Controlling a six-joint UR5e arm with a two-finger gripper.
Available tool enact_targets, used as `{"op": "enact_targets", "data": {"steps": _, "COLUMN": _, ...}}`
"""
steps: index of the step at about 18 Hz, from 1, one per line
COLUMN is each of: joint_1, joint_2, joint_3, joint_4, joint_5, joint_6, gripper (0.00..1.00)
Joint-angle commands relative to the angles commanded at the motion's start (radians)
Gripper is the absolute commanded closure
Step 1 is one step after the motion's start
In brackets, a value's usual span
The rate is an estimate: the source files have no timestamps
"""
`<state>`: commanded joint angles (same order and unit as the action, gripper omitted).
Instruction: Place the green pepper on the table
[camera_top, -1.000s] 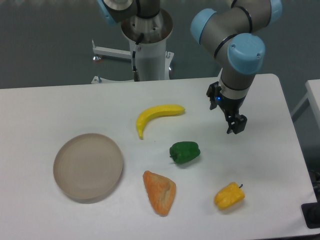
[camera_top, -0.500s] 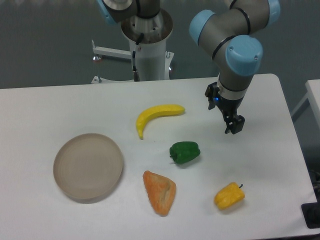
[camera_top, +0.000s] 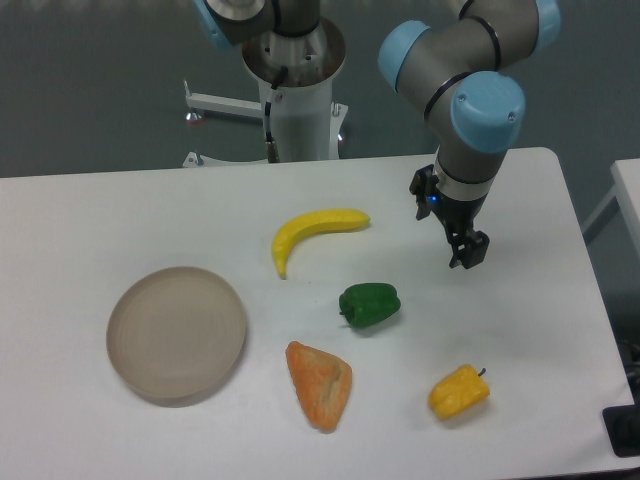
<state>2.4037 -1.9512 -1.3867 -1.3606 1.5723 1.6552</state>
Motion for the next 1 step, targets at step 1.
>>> {"op": "enact_targets", "data": {"steps": 1, "joint_1": 0.0, "joint_2": 0.0, "joint_3": 0.0, "joint_4": 0.0, "joint_5": 0.0, "joint_6": 0.0, "gripper": 0.0}}
